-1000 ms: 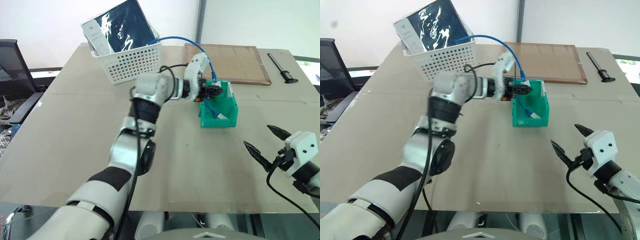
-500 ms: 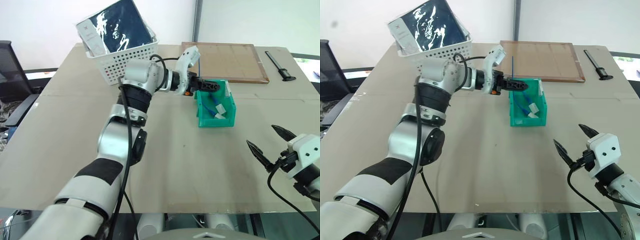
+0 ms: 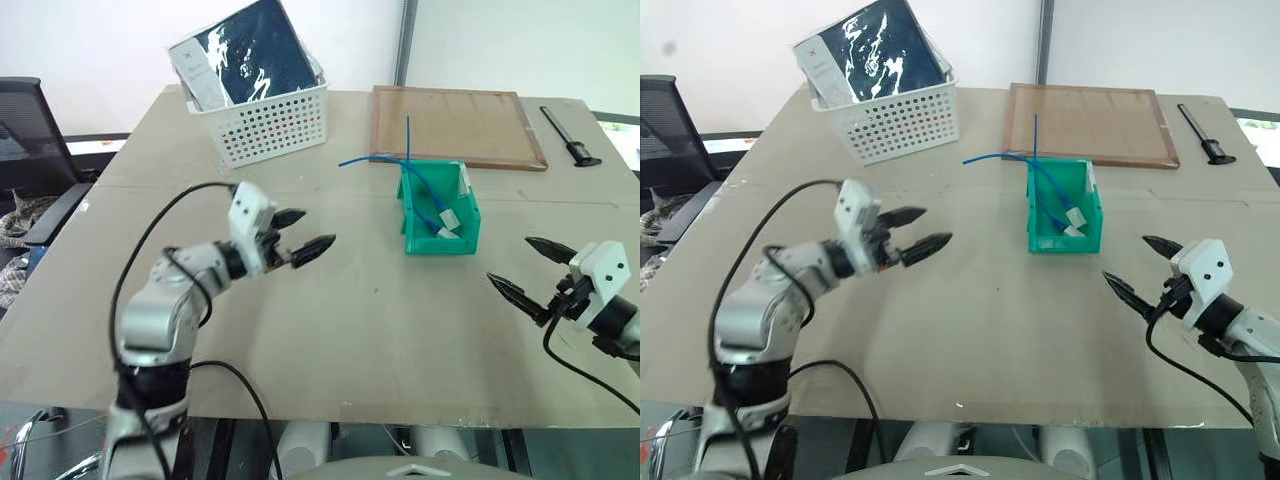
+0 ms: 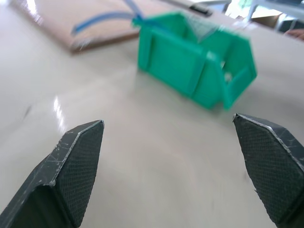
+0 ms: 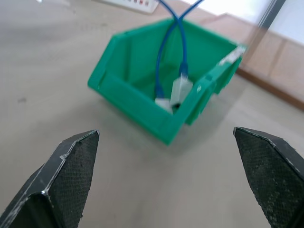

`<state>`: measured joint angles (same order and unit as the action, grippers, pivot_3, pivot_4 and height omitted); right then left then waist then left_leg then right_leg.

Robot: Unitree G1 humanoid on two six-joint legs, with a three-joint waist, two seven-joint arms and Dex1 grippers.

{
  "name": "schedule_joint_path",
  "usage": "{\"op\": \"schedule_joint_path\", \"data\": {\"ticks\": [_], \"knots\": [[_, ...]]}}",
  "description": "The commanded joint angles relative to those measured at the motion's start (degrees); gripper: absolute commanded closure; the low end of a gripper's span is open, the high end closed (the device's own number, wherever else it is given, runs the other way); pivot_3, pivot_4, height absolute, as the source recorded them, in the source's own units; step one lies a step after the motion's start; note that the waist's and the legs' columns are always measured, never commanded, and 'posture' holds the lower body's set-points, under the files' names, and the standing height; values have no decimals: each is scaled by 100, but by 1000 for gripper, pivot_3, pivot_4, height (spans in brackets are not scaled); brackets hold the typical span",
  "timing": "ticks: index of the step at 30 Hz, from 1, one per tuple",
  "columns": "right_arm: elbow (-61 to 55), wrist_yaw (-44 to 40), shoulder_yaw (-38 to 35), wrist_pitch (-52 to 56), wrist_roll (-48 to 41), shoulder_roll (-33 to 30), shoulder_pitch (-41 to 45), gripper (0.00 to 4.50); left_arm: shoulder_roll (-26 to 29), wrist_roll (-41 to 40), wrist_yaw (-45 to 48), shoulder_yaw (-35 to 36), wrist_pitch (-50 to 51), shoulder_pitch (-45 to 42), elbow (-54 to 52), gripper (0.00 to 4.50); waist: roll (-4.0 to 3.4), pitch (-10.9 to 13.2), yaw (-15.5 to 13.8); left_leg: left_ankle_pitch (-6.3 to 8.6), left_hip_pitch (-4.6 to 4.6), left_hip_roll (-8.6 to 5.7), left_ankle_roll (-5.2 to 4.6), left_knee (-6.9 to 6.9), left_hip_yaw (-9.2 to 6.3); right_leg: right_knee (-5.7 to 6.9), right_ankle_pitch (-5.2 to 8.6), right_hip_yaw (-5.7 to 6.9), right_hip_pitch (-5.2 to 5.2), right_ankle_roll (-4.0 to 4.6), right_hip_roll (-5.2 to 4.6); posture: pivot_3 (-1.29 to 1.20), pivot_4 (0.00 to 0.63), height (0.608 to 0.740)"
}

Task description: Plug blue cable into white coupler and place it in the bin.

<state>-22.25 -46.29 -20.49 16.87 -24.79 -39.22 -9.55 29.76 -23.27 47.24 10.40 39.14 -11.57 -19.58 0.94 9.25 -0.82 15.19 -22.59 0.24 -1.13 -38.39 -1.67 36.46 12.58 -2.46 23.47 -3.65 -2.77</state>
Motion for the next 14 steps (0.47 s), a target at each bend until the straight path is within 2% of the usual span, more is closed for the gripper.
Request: {"op": "schedule_joint_path", "data": {"ticks": [1, 9, 14], "knots": [[203, -478, -261, -216, -89, -302, -164, 0, 272, -212, 182, 539, -454, 690, -420, 42, 0, 0, 7, 0, 1, 2, 0, 1, 1, 1, 1, 1, 0, 2, 1, 0, 150, 738], [532, -985, -727, -336, -100, -652, -789, 0, 555, -458, 623, 1092, -1144, 2176, -443, 42, -1, -2, 10, 0, 3, 7, 0, 0, 19, 0, 6, 4, 0, 8, 2, 0, 150, 738], [705, -1101, -791, -399, -37, -751, -889, 0, 551, -458, 544, 1082, -1385, 2351, -271, 42, 4, -4, 10, 0, 14, 9, -1, -2, 28, 1, 7, 2, -6, 5, 4, 0, 150, 738]]}}
